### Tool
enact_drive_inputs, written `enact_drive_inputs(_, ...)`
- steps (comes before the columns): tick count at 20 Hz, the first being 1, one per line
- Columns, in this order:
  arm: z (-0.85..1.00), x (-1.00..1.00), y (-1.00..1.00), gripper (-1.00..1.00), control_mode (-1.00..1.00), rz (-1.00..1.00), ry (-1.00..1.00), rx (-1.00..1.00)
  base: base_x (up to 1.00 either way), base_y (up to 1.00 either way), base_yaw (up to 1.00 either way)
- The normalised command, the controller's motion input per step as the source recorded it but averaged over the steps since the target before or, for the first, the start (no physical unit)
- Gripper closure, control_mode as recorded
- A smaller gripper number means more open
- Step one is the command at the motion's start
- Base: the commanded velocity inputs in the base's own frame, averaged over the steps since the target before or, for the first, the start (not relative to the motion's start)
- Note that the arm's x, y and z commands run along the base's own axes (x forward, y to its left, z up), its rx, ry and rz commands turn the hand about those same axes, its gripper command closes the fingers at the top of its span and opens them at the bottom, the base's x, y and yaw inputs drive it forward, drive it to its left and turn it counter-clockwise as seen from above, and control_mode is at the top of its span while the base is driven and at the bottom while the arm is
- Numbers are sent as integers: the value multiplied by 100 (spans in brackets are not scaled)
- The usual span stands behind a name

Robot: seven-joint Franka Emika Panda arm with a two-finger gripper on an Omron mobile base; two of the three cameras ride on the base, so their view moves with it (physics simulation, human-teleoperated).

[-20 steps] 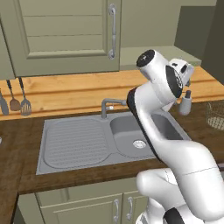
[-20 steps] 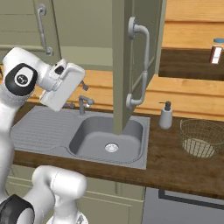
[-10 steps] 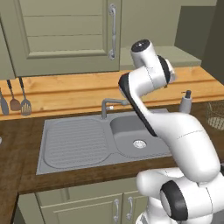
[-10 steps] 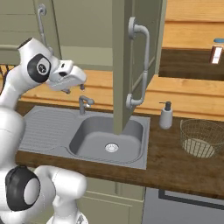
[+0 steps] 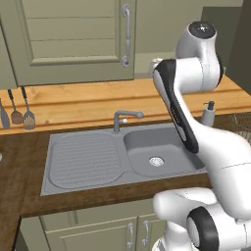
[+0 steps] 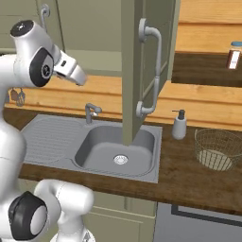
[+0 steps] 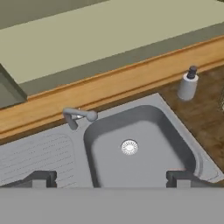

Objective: Open the cabinet, pick up the bread from the cabinet and place it in the basket. Then move the basket to the dining counter.

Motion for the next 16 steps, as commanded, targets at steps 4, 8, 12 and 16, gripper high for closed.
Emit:
enact_drive_inputs(4,62,0,82,-100,-100,14,-48,0,0,0,0)
enact_drive_inputs(8,91,0,99,-100,-100,19,-40,-23,0,0,0)
enact_drive_inputs(12,89,14,69,-100,-100,16,-13,-21,0,0,0)
enact_drive_inputs(16,38,51,54,-100,-100,0,12,-20,0,0,0)
